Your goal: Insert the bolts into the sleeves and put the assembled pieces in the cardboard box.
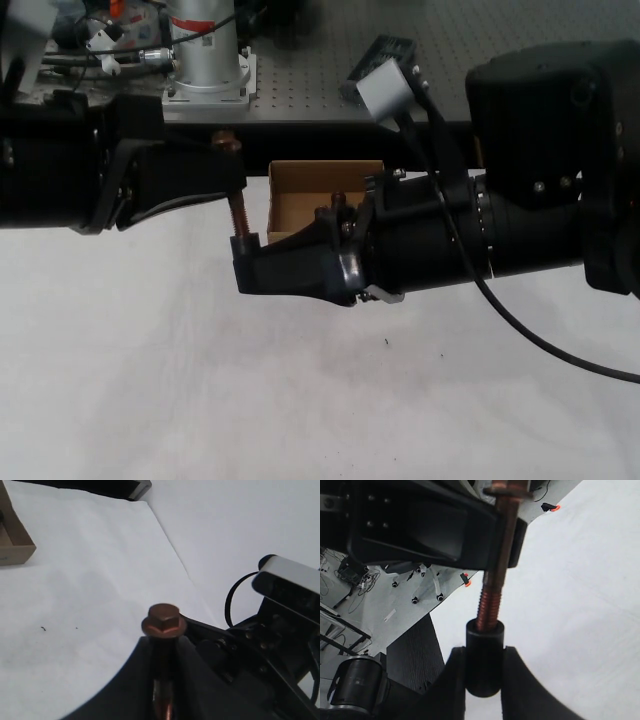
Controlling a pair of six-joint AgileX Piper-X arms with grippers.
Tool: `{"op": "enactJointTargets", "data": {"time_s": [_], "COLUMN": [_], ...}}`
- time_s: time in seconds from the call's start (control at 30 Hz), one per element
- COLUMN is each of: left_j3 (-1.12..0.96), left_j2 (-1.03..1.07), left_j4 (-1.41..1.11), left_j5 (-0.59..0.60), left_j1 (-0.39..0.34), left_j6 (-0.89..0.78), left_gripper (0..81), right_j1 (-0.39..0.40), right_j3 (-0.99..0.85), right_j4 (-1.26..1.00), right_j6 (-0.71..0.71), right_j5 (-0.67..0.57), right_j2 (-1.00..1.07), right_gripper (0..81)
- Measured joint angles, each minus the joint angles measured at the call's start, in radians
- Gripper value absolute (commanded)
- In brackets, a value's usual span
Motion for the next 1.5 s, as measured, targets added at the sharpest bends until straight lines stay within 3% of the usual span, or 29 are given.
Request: {"op": "enactJointTargets", "data": {"time_s": [0.4,1.5], "left_j3": [0.000,-0.012], "left_j2": [-0.023,-0.037], "left_j4": [0.082,0.113], "left_j5": [0.022,0.052], "left_j1": [-0.005,-0.001], "left_j6": [0.195,0.222], "left_gripper": [0.6,0.6], "right_j1": [-0.006,-0.009], "right_j3": [-0.002,-0.045], "right_j4": [0.002,0.022], "right_j6": [-0.121,-0.216], "right_j5": [-0.069,-0.053], "right_j2": [0.008,0.012], "right_gripper": [2.9,2.9]}}
